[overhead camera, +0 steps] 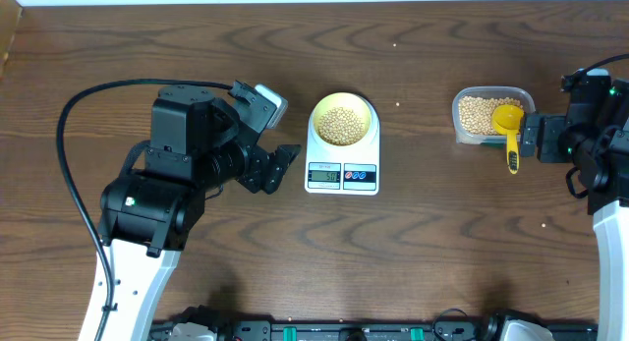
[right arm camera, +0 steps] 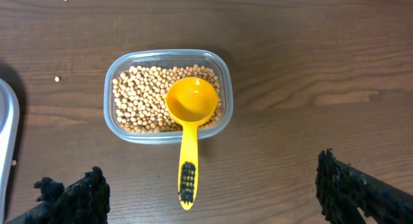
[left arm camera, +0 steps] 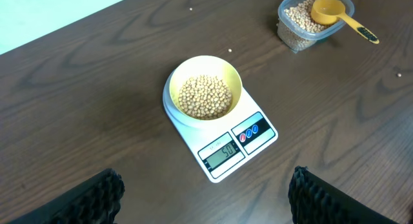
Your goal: Scoop item into bowl and weigh 50g on scale
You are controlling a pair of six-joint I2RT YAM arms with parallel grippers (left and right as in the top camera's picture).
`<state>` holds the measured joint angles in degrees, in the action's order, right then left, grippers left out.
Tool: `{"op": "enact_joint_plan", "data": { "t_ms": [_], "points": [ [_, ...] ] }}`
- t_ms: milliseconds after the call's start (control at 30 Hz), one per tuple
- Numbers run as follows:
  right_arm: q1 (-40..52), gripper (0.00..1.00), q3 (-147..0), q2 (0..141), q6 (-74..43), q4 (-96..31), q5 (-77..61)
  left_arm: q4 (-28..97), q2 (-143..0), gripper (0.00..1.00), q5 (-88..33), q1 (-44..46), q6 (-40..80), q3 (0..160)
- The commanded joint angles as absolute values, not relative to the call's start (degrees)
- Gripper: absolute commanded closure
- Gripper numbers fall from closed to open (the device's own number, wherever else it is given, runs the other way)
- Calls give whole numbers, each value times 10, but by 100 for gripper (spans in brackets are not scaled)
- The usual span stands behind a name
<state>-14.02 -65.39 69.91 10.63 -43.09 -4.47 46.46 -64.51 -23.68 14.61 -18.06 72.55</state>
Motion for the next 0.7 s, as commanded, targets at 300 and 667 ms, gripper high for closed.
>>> {"op": "enact_joint_plan", "data": {
  "t_ms": [300, 667],
  "points": [
    [-142, 1, -655, 699, 112, -433, -47, 476, -632, 16, -240, 144, -186, 723],
    [-142, 1, -655, 699, 112, -433, -47, 519, -576, 16, -240, 144, -184, 714]
  ]
}}
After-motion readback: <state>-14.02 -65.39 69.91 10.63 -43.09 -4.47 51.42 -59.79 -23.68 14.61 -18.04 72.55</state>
